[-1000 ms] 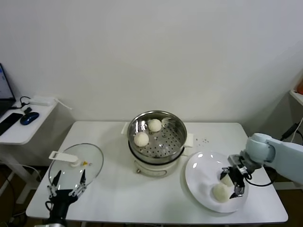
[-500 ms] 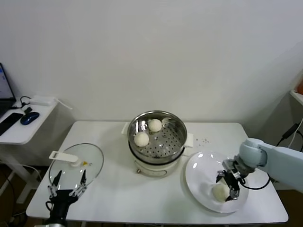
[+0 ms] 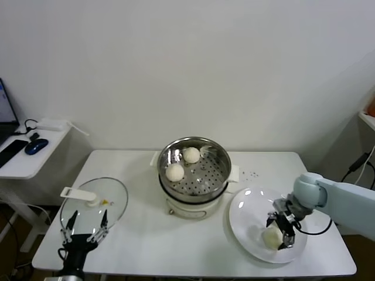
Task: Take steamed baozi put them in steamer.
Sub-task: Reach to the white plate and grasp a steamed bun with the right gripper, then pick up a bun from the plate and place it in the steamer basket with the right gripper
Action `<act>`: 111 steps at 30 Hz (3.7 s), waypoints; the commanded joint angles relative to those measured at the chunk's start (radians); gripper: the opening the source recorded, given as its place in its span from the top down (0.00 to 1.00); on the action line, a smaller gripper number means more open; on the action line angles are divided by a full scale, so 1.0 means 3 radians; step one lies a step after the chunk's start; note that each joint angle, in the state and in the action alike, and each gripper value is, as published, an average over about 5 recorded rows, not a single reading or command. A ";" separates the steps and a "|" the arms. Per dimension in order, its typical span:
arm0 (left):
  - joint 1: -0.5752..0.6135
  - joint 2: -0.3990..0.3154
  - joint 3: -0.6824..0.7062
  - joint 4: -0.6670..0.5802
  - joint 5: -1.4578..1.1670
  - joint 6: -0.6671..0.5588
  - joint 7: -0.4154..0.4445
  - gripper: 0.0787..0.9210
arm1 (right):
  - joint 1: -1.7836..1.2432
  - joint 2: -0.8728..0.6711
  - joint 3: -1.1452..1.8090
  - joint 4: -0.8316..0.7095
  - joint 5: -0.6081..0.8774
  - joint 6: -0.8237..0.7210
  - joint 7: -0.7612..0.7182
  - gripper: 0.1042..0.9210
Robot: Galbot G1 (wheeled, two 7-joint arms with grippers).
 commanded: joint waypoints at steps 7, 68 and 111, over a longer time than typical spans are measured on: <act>0.0004 -0.0002 0.0003 0.0008 0.0005 -0.0001 0.0000 0.12 | -0.0001 -0.0003 0.0010 0.0018 -0.0007 0.0002 0.0004 0.25; 0.0051 0.0203 0.0039 0.0128 0.0147 -0.0043 0.0005 0.12 | 0.1575 0.1966 -0.0191 0.0226 -0.1612 0.1989 -0.0100 0.26; -0.0029 0.0243 0.0103 0.0253 0.0163 -0.0021 0.0031 0.12 | 0.1152 0.1960 -0.0135 0.0210 -0.1955 0.2305 -0.0112 0.24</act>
